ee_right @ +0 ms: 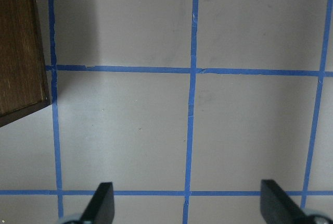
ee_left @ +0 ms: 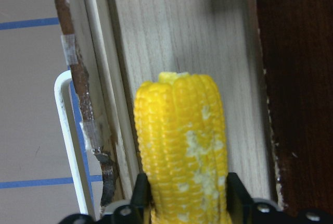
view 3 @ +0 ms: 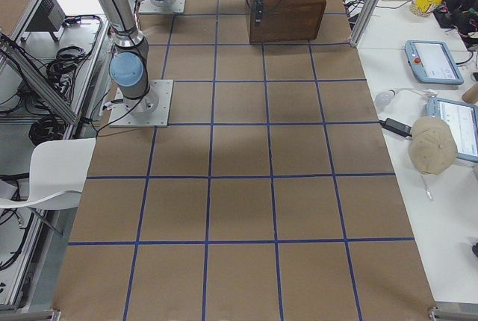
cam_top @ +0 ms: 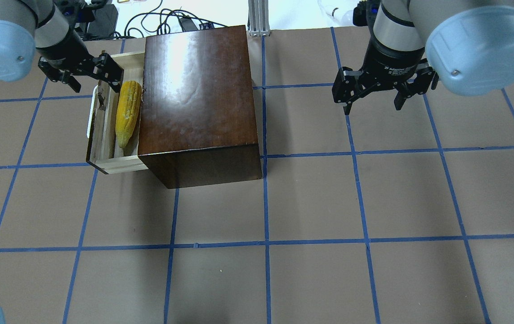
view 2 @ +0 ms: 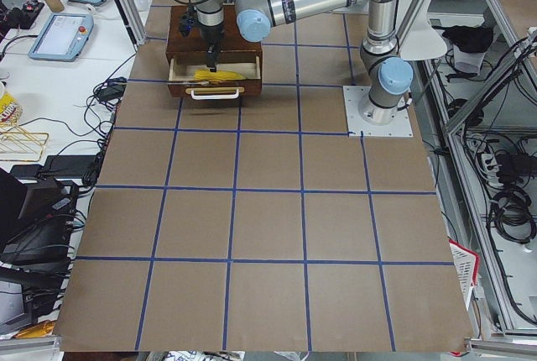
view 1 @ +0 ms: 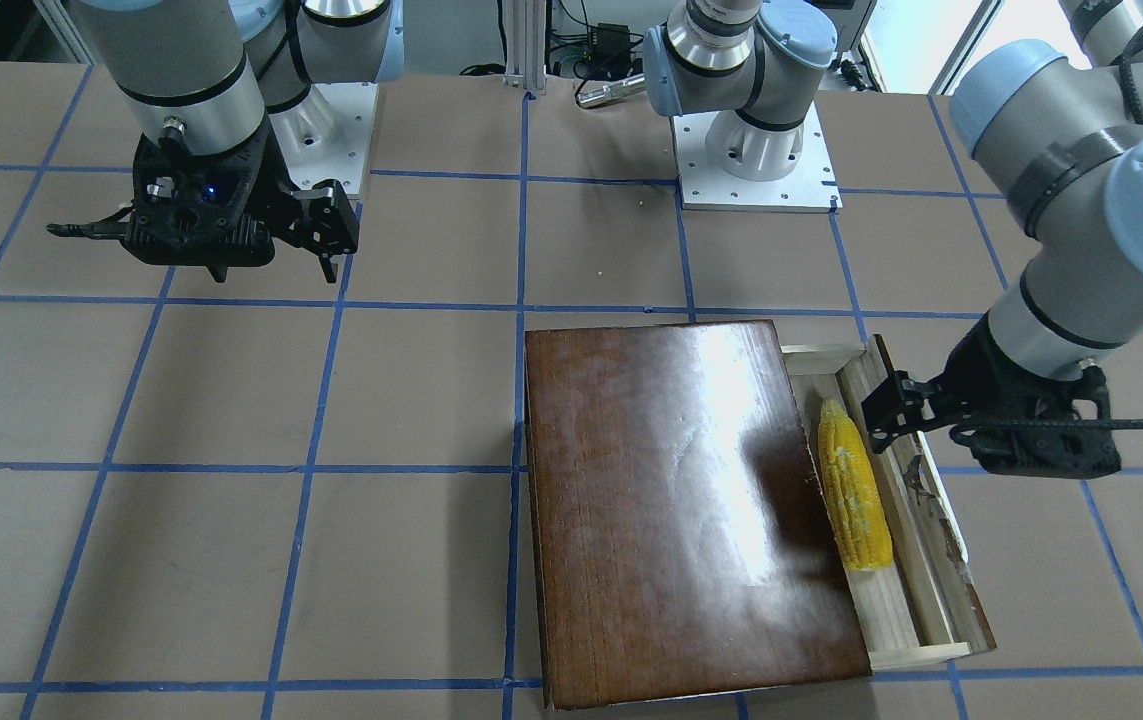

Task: Open drawer and put corn inside
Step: 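Raise the left gripper away from the drawer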

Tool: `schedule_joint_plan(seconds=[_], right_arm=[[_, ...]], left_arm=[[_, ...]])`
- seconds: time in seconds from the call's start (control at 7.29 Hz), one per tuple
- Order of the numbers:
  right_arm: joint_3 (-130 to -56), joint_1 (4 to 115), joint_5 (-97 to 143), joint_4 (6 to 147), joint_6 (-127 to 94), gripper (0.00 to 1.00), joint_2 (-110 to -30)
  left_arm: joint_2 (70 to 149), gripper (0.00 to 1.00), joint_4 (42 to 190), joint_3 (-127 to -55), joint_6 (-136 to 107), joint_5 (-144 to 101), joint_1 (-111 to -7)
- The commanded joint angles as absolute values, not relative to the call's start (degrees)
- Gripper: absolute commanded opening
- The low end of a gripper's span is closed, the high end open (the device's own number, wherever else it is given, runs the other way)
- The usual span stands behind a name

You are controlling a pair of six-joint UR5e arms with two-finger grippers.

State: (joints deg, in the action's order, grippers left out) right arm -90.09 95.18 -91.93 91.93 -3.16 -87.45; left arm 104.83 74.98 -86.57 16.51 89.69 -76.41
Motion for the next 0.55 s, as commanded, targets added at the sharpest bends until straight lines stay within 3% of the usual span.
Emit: schedule_joint_plan(seconds=[0.0,0.41], right_arm=[[-90.09,95.19,-91.93,91.93,-3.16,1.0,-87.45],[-90.09,95.19,-91.93,91.93,-3.16,1.0,-87.45]], left_arm=[[104.41,1.0,75.76,-86.66,22.74,89.47,-68.59],[107.48,1.0,76.03,-87.27,32.82,89.21,-61.72]])
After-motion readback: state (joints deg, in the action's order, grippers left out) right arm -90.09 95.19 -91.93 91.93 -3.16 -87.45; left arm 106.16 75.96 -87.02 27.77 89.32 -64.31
